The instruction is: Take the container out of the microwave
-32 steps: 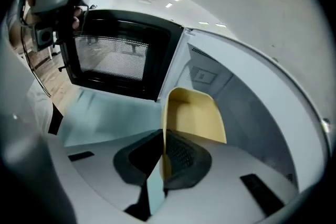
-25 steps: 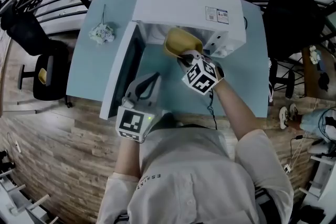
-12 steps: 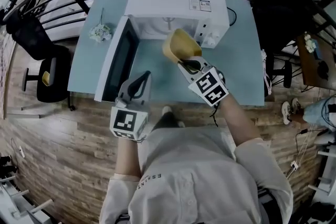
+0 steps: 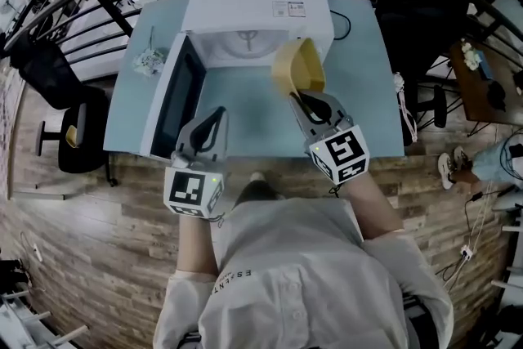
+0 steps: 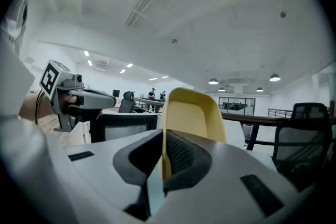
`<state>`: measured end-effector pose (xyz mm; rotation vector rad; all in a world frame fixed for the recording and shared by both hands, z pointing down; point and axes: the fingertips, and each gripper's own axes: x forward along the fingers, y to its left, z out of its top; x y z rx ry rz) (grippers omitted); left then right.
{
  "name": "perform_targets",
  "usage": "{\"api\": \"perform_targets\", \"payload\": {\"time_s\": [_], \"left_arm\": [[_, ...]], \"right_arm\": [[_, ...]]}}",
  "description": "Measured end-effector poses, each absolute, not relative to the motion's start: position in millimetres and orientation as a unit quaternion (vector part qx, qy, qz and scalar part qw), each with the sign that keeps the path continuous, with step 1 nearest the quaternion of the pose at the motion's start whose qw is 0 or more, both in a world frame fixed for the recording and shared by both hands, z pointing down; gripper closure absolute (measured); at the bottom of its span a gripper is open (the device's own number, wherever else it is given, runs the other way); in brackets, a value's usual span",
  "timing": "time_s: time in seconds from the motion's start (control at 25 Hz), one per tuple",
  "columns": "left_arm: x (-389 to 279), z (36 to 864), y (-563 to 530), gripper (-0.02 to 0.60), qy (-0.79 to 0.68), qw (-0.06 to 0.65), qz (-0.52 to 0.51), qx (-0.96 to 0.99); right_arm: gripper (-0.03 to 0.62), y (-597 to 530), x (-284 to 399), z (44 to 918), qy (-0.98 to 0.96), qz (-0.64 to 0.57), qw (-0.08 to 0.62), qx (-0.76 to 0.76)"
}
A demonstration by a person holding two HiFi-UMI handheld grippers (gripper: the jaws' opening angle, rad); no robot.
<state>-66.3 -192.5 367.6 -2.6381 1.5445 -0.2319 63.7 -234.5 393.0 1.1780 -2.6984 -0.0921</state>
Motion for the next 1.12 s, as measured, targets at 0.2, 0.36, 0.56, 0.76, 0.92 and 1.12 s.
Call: {"api": "perform_targets", "payload": {"time_s": [0.2,0.36,0.56,0.76,0.92,1.12], "left_arm": [[-59,365,-192,0.588,0.501,0.046,-0.076,-0.861],[-58,364,-194,0.588,0.501,0.046,-0.074,-0.861],[-56,363,-197,0.588,0.501,0.043,-0.07,-0.861],[-56,367,-197,0.588,0.503,0.04,-0.073,-0.86],[-55,368,-197,0.588,0.503,0.041,-0.075,-0.86],[-58,366,-199,0.588,0.51,0.04,-0.073,-0.856]], "right_arm": [[0.563,-225,92,374,-0.898,-0.028,0.05,0.436],[0.564,-222,105,366,-0.89,-0.019,0.022,0.454],[0.566,-226,114,368,-0.885,-0.002,0.015,0.465],[0.568,-223,113,370,-0.883,-0.021,0.028,0.467],[0.568,-223,108,369,-0.887,-0.03,0.03,0.459],[0.568,-223,103,369,-0.89,-0.032,0.028,0.453]]}}
